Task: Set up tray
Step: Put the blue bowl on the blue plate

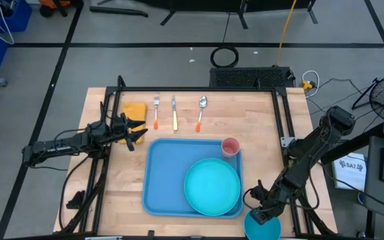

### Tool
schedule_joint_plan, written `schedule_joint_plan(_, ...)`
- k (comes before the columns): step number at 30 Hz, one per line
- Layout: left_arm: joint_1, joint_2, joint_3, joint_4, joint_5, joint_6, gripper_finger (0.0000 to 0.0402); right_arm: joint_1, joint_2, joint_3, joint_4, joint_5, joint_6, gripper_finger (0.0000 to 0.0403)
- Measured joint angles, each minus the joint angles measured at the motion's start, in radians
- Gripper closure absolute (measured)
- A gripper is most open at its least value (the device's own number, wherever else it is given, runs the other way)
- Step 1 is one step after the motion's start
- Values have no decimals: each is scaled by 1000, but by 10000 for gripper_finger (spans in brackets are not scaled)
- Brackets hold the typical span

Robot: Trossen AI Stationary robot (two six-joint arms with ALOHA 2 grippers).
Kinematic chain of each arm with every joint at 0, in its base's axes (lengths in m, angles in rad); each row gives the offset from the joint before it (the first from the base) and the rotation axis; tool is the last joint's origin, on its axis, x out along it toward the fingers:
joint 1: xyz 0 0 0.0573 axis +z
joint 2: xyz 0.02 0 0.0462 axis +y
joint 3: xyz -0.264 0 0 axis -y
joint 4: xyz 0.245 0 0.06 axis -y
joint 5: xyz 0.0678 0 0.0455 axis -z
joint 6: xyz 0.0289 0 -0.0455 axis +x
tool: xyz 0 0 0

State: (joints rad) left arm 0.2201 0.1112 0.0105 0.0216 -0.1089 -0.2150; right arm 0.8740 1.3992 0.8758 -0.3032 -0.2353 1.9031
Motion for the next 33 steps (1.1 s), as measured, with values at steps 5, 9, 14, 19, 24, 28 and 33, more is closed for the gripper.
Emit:
schedule_joint_plan(5, 0, 0, 0, 0, 0, 2, 192, 5, 62, 0, 0, -3, -45, 402)
schedule_joint_plan(9, 0, 0, 0, 0, 0, 2, 192, 5, 89, 0, -22, 0, -57, 402)
schedule_joint_plan(14, 0, 0, 0, 0, -1, -1, 192, 5, 109, 0, -91, 9, -57, 403)
schedule_joint_plan(19, 0, 0, 0, 0, -1, -1, 192, 5, 111, 0, -143, 95, -68, 403)
schedule_joint_plan(24, 0, 0, 0, 0, -1, 0, 192, 5, 110, 0, -192, 173, -91, 403)
schedule_joint_plan(28, 0, 0, 0, 0, -1, -1, 192, 5, 111, 0, -243, 211, -91, 403)
schedule_joint_plan(33, 0, 0, 0, 0, -1, -2, 192, 5, 110, 0, -255, 268, -112, 403)
